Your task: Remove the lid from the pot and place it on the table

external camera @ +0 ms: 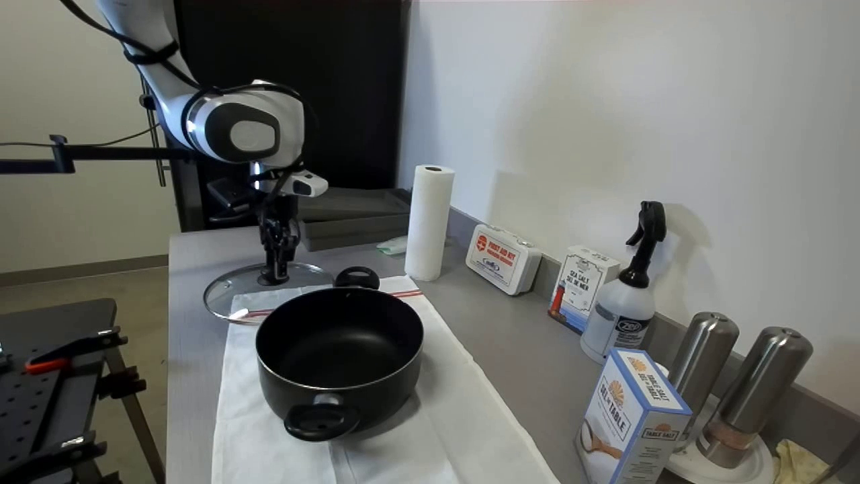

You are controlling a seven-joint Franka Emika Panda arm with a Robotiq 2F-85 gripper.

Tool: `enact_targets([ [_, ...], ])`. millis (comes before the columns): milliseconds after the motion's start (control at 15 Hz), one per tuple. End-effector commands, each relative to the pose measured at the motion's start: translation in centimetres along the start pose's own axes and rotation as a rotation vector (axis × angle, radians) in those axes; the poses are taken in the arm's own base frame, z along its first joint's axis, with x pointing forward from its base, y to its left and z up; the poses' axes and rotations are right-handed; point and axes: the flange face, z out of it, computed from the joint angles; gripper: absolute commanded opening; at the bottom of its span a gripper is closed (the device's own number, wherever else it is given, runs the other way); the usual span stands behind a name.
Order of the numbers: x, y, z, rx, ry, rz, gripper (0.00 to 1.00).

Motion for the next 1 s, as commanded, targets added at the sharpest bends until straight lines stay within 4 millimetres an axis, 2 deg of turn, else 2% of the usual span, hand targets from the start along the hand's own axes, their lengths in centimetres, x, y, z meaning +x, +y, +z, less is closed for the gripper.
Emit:
enact_targets([
  [0,1.2,0.2,0.9,0.010,0.026,-0.011,0.25],
  [400,1.6,1.2,4.0,-0.003,0.004,-0.002,0.25],
  [667,1.7,1.1,4.0,-0.005,0.003,-0.002,0.25],
  [733,1.6,1.1,3.9,-0.004,-0.001,-0.004,0.30],
  [800,1.6,1.0,3.8,-0.002,-0.002,-0.003,0.75],
  [867,1.4,1.0,3.5,0.000,-0.003,-0.005,0.76],
  [933,1.3,0.9,3.3,0.005,-0.004,-0.009,0.82],
])
